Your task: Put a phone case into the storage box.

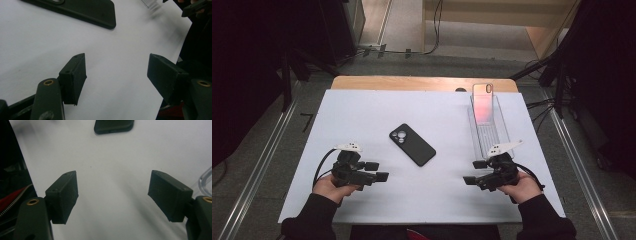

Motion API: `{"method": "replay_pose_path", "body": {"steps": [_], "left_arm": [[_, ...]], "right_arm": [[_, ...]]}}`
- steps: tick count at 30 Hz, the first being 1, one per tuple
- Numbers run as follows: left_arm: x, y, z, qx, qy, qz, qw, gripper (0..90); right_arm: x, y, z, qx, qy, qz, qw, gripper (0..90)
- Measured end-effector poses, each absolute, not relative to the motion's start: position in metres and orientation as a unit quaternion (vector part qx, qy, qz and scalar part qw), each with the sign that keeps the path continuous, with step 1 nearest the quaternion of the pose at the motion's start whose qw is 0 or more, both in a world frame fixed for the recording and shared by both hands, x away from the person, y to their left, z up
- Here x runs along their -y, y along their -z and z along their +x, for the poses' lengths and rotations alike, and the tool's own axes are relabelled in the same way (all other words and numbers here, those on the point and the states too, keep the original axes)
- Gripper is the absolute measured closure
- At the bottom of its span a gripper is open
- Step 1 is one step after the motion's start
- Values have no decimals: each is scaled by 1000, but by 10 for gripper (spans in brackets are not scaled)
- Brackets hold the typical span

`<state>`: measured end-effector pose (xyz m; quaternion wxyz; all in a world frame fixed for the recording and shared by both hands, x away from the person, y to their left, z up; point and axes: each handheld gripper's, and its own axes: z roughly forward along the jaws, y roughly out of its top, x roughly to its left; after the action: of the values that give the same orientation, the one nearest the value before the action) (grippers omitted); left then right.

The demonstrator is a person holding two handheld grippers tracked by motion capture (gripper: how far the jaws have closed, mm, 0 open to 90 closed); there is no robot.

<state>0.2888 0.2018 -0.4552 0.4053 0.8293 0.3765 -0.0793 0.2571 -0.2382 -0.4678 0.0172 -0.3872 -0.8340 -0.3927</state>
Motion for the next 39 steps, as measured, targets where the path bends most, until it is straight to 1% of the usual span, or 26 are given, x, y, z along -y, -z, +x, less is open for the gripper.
{"method": "replay_pose_path", "body": {"steps": [3,6,9,17,22,35,36,37,39], "left_arm": [[-203,455,289,-379,77,828,407,311],[-203,455,290,-380,76,827,407,311],[-203,455,290,-380,76,827,407,312],[-204,455,290,-382,74,827,406,312],[-204,455,290,-383,73,827,406,312],[-204,455,291,-383,72,827,405,312],[-204,455,291,-383,71,827,405,312],[-204,455,291,-383,72,827,405,312],[-204,455,291,-383,72,826,407,312]], "right_arm": [[235,462,261,818,409,-405,19,202],[230,455,266,810,424,-406,16,156],[223,452,271,807,430,-405,22,156],[202,446,278,815,421,-399,4,155],[191,443,287,814,420,-402,9,152],[168,445,311,803,420,-422,-10,140],[166,445,313,803,421,-423,-11,130],[164,445,316,803,421,-422,-11,84],[160,446,320,805,418,-420,-8,73]]}}
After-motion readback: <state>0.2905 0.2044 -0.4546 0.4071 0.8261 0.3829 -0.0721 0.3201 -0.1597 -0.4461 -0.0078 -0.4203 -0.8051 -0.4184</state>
